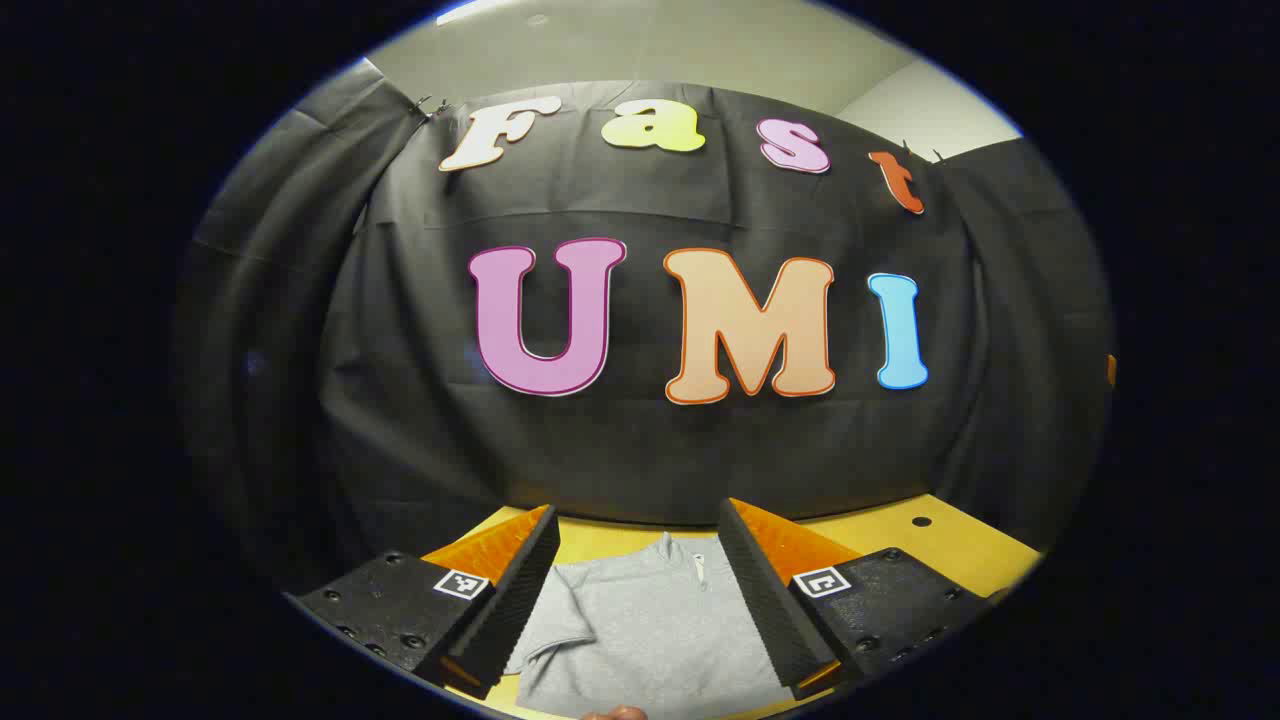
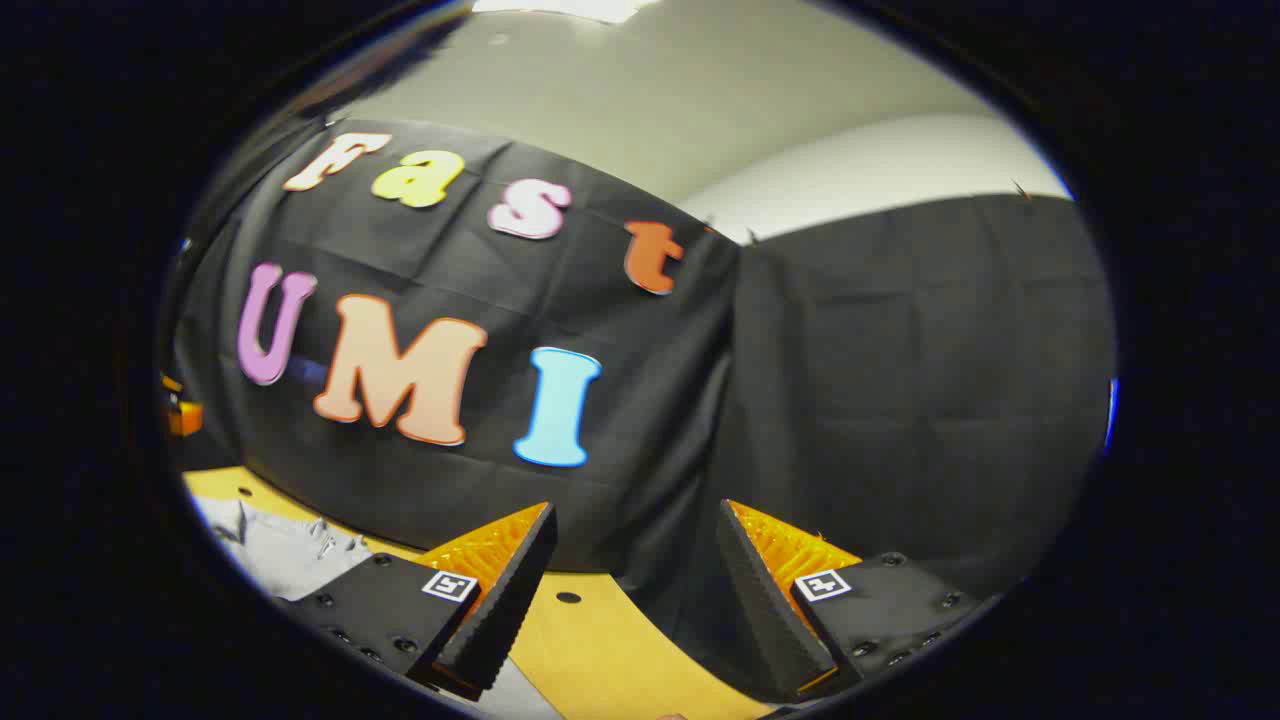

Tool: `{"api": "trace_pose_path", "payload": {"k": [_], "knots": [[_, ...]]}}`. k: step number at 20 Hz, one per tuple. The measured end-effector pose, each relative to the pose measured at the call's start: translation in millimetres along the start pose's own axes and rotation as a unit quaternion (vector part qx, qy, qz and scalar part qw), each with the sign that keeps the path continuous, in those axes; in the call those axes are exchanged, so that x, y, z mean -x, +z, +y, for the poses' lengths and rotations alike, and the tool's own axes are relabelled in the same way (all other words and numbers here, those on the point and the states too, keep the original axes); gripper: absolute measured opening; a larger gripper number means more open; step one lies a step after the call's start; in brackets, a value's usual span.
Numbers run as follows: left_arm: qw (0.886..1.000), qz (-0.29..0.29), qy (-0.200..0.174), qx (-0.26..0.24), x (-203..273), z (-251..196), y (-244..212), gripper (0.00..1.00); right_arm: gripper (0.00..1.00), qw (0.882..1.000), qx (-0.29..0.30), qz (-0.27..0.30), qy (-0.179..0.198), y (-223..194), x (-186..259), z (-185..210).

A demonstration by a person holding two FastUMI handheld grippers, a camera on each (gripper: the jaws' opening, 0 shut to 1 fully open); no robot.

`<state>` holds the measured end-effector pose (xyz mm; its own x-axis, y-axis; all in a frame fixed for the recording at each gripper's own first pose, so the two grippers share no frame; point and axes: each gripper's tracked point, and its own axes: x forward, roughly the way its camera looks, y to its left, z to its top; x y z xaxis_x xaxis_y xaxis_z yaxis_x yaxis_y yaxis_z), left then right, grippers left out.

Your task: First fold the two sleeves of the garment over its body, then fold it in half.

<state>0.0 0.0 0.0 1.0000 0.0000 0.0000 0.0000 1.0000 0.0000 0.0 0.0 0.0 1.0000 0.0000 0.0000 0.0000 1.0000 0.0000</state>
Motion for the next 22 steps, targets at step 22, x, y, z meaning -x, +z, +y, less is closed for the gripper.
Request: {"api": "trace_pose_path", "payload": {"k": [22], "knots": [[0.996,-0.035,0.066,-0.048,29.5,85.3,25.5,0.94,0.99,0.963,-0.143,0.117,0.195,-45.1,0.6,211.3]]}}
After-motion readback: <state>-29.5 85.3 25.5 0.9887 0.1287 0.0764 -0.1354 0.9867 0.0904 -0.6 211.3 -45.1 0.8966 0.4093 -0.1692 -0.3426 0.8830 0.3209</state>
